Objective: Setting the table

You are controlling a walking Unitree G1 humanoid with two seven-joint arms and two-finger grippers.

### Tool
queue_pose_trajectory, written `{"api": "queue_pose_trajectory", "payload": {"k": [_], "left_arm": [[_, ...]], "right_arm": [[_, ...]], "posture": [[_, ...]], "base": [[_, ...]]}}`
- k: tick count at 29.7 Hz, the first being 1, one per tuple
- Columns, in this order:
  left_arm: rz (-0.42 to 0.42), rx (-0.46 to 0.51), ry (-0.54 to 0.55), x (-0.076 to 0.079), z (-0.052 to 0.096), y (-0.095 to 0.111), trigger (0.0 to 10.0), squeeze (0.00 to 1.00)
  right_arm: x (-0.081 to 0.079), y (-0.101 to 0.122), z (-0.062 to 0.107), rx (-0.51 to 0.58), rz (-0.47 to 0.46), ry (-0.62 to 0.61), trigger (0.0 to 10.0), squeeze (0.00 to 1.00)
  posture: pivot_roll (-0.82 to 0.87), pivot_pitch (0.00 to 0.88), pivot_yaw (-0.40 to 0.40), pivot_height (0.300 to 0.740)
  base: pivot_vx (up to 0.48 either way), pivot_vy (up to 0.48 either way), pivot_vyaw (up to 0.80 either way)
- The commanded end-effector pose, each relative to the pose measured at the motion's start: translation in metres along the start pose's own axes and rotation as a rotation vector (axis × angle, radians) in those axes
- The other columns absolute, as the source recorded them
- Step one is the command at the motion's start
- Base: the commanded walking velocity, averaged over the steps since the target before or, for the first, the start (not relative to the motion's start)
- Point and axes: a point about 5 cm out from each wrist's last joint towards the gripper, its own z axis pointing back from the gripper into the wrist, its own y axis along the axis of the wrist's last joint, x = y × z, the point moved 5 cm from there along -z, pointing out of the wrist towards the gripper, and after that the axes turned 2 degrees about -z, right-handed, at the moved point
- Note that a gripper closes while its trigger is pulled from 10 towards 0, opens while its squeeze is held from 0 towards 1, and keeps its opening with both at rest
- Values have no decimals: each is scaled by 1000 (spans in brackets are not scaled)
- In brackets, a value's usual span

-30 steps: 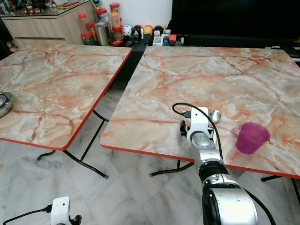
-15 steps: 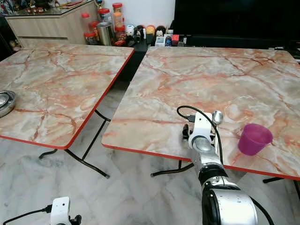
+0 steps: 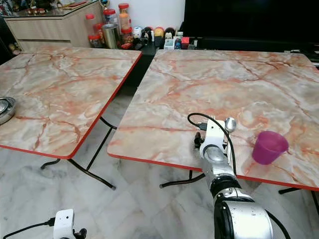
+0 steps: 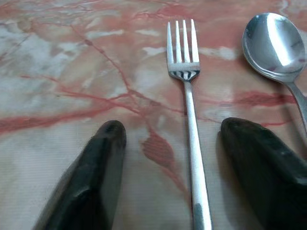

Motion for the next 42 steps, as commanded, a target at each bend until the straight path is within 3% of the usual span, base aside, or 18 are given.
{"api": "queue_pose_trajectory", "payload": {"k": [1, 14, 35, 42], "left_arm": [[-1, -15, 3, -3, 0, -1, 10000, 0], [5, -19, -7, 5, 0, -1, 10000, 0], [0, -30, -3, 3, -1, -2, 10000, 0], [1, -33, -2, 1, 0, -5, 10000, 0]], "right_arm": [[-5, -17, 2, -57, 8, 17, 0, 0], [-5, -14, 1, -45, 20, 22, 0, 0], [-4, -16, 2, -42, 21, 25, 0, 0], [-1, -6, 1, 3, 10, 10, 0, 0]], "posture": [[-52, 0, 77, 740], [-52, 0, 77, 740], [-52, 0, 81, 740], [-52, 0, 81, 740]], "base": [[0, 0, 0], [0, 0, 0], [0, 0, 0], [0, 0, 0]]}}
